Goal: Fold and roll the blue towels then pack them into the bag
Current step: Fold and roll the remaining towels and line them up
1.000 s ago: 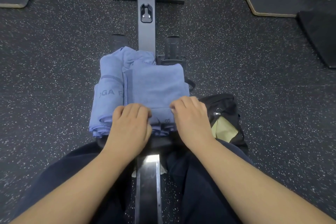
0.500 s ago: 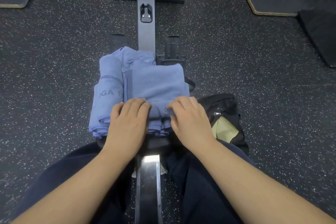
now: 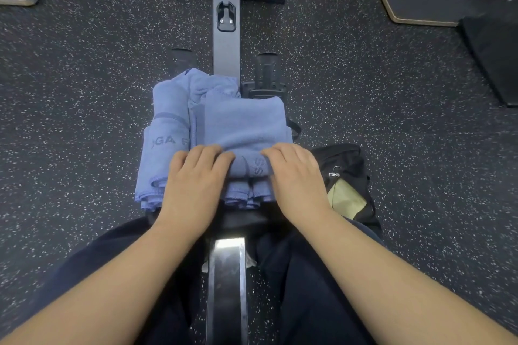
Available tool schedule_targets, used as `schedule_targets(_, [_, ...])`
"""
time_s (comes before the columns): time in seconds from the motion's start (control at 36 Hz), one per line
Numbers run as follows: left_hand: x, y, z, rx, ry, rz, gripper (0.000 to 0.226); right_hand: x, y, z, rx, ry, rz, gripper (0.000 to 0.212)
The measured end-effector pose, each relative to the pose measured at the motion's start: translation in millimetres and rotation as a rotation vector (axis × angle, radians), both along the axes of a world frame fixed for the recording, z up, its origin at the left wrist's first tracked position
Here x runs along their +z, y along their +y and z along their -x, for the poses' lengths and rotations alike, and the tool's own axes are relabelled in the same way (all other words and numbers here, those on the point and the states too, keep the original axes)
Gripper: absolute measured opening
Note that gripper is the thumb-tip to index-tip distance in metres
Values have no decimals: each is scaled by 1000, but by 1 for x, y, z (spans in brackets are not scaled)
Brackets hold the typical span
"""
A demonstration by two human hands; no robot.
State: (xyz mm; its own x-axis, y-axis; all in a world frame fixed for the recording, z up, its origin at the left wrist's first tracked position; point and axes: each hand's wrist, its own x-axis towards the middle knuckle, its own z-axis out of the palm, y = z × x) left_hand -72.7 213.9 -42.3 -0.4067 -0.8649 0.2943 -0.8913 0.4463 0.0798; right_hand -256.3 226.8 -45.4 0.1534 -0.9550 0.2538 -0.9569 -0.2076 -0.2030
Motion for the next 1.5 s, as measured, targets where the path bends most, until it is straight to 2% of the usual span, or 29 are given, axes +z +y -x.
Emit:
schedule_targets(0.14, [2, 1, -3, -3, 31, -7, 45, 4, 3, 0, -24, 6, -40, 61])
schedule_targets(0.36, [3, 9, -10, -68, 54, 4, 48, 6, 16, 8, 17, -12, -112, 58])
schedule_targets(0.56, [2, 12, -16, -105, 73, -77, 51, 12, 25, 11, 46, -49, -146, 43])
schedule_targets(0.75, [-1, 15, -18, -116, 92, -111, 44, 20, 28, 13, 80, -29, -318, 28])
schedule_targets(0.83, [0, 15, -15, -94, 93, -124, 31, 19, 26, 11, 51, -15, -329, 27])
schedule_targets(0.97, [4, 16, -10, -55, 141, -134, 20, 17, 21, 9, 16, 14, -315, 27])
schedule_targets(1.19, [6, 16, -3, -116, 96, -50, 32, 5, 16, 4, -63, 19, -166, 32])
schedule_targets(1.39, [7, 15, -2, -97, 96, -51, 26, 1, 13, 4, -98, -26, -49, 21])
schedule_targets(1.44, [7, 15, -1, -88, 90, -48, 29, 3, 13, 5, -105, -53, 11, 16])
schedule_targets(1.5, [8, 14, -1, -78, 79, -62, 37, 7, 13, 4, -96, -65, 63, 21])
